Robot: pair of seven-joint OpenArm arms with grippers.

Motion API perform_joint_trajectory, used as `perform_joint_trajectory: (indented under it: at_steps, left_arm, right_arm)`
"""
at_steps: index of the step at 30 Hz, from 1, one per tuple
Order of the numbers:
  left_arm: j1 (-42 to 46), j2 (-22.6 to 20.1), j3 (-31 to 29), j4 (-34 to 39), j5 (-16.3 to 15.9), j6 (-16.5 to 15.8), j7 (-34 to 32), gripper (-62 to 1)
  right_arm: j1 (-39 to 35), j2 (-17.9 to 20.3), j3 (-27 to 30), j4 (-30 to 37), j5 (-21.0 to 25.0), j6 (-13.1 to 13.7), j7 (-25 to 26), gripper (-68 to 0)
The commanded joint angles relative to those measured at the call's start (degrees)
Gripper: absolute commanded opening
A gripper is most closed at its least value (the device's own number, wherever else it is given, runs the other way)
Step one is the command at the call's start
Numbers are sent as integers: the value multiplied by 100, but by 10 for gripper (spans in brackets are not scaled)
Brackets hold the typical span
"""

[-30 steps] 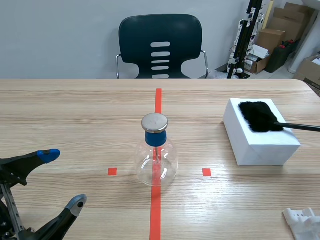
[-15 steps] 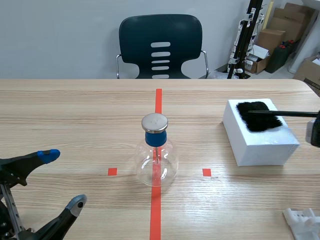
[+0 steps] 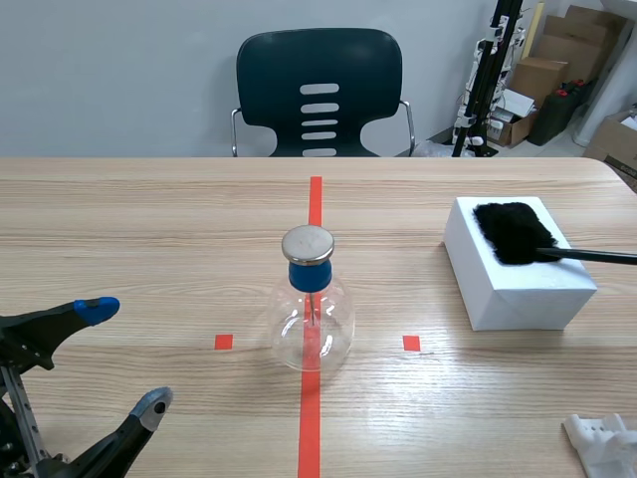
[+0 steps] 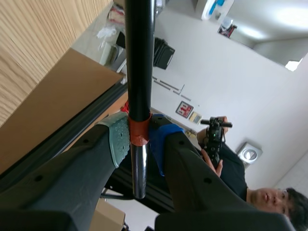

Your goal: Do the electroscope experiment. rub the rod on the fur

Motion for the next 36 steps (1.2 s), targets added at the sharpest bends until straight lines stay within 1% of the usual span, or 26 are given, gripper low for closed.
perform_joint_trajectory:
  at_steps: [1,3,8,9,12,16,20,25,30,33,36]
  left_arm:
    - [-20,-2,4,68,-39,-11,-103,14]
    - [-20,-2,4,68,-39,-11,-103,14]
    - [-20,-2,4,68,-42,-11,-103,14]
    - [-20,-2,4,68,-39,-11,-103,14]
    - [-20,-2,4,68,-42,-11,-103,14]
    - [-20,-2,4,68,-42,-11,-103,14]
    - [-20,-4,4,68,-42,-11,-101,14]
    - [-20,-4,4,68,-42,-11,-101,14]
    - [-20,-4,4,68,-39,-11,-101,14]
    - [-20,-2,4,68,-39,-11,-101,14]
    - [-20,-2,4,68,-39,-11,-101,14]
  right_arm:
    - [160,105,-4,48,-72,-20,2,-671]
    - [282,61,-13,46,-76,9,-22,-671]
    - [752,-101,-157,22,-114,352,-107,-671]
    - [839,-133,-214,-11,-127,376,-111,-671]
    - [1027,-214,-374,-188,-234,391,-151,-671]
    - [1093,-214,-490,-387,-240,389,-236,-671]
    - [977,-87,-472,-387,-94,315,-323,-671]
    - [649,98,-402,-380,24,125,-387,-671]
    - [619,98,-332,-382,76,125,-402,-671]
    - [837,17,-348,-382,74,166,-494,-671]
    - [1123,-116,-350,-389,4,444,-531,-671]
